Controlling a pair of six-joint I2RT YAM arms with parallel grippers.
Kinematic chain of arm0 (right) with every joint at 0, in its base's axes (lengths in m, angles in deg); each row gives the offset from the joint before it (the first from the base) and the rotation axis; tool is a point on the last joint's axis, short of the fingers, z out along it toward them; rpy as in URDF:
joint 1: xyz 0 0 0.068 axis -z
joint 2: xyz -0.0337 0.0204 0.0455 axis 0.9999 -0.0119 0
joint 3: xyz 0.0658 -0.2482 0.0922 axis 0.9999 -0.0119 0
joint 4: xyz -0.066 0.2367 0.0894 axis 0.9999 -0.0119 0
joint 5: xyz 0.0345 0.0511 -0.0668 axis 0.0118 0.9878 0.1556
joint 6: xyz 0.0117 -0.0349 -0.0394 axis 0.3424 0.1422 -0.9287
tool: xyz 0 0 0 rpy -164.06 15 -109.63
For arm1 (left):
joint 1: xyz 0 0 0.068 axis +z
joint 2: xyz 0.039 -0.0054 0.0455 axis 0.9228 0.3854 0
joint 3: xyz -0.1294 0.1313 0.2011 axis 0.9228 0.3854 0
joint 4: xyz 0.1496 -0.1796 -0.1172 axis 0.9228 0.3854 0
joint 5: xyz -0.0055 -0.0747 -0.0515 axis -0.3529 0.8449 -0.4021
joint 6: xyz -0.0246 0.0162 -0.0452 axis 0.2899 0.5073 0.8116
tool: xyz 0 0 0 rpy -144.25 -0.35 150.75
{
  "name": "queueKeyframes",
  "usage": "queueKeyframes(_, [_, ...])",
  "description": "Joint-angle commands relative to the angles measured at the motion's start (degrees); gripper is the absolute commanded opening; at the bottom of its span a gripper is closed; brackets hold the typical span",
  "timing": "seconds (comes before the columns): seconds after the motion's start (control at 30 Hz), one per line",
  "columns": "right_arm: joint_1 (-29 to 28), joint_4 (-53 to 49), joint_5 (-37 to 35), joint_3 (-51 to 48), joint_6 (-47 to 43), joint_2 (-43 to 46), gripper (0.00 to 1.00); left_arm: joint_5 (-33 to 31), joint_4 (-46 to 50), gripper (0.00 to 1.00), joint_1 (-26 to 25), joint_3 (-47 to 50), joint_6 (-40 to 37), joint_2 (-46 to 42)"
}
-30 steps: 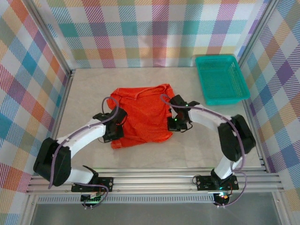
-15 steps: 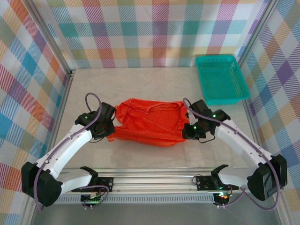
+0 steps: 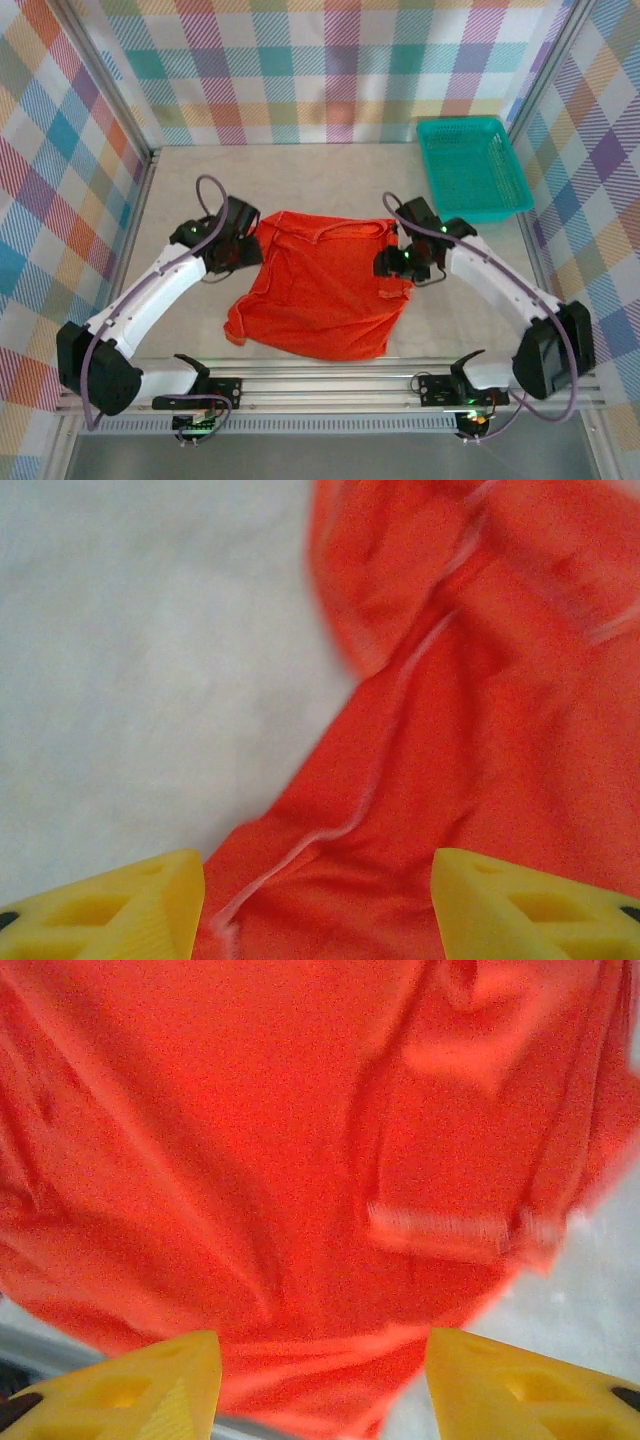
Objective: Fold the inside-out t-shirt
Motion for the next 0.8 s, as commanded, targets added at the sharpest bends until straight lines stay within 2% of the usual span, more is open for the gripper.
queueKeyframes(0.0, [3.45, 5.90, -1.68, 4.74, -0.93, -7.11, 0.55, 6.86, -7.04, 0.61, -0.68, -4.59, -2.53, 7.17])
queueKeyframes(0.13, [8.96, 9.21, 0.88, 9.92, -0.04, -15.54, 0.51, 15.48, -14.57, 0.56, -1.50, -9.71, -1.16, 19.68])
queueKeyframes(0.23, [11.21, 10.10, 1.68, 12.65, 0.46, -19.66, 0.50, 17.99, -17.60, 0.54, -3.09, -14.83, -3.44, 28.78])
queueKeyframes(0.33, [12.34, 10.14, 2.29, 15.04, 0.20, -22.34, 0.50, 16.77, -15.37, 0.54, -4.46, -22.57, -6.83, 36.75])
queueKeyframes(0.53, [12.61, 8.69, 2.83, 18.92, -0.99, -26.32, 0.51, 15.70, -10.96, 0.54, -4.49, -33.42, -9.59, 46.92])
queueKeyframes(0.77, [13.21, 8.87, 3.19, 20.49, -1.12, -27.96, 0.52, 12.34, -6.49, 0.53, -4.66, -39.14, -11.72, 53.62])
